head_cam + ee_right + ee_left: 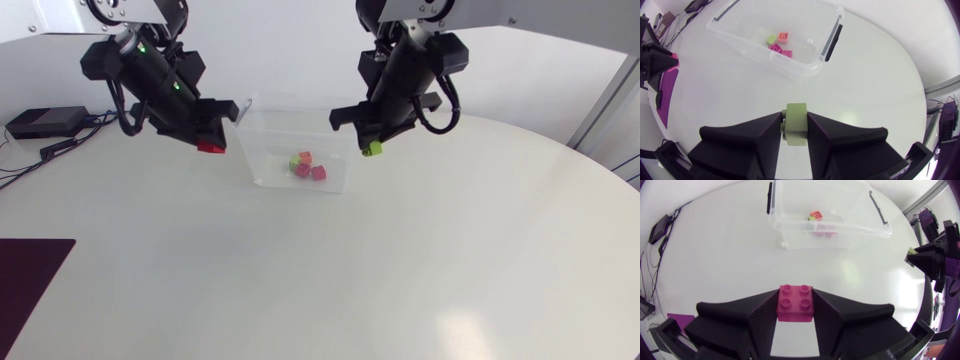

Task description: Place the duplo bricks in the container

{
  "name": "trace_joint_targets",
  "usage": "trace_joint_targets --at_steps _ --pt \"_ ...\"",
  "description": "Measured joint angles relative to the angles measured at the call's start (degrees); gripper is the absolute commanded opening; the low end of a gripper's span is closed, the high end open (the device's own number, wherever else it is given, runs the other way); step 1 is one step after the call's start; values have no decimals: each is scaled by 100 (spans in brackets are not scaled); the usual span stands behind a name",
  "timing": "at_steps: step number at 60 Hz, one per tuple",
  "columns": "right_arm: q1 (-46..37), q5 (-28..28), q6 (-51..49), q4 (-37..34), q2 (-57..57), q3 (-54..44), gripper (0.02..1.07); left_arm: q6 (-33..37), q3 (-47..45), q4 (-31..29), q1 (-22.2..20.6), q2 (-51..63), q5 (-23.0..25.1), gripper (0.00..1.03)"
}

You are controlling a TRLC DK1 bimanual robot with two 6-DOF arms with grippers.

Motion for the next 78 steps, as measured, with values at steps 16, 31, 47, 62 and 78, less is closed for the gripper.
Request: trace_joint_targets --at_steps 16,31,47,62,78 --pt "0 125 -7 1104 -13 2 21 4 251 911 7 -146 0 23" --pt "0 133 -210 2114 -105 -52 21 109 251 2006 7 -162 0 23" --pt "-26 214 -437 2876 -140 -101 21 114 332 2677 7 160 0 23" --pt "-76 323 -459 3427 243 -90 21 114 756 2933 4 850 0 23" --pt "-96 382 -505 3475 894 319 21 111 1338 3062 0 1362 0 24"
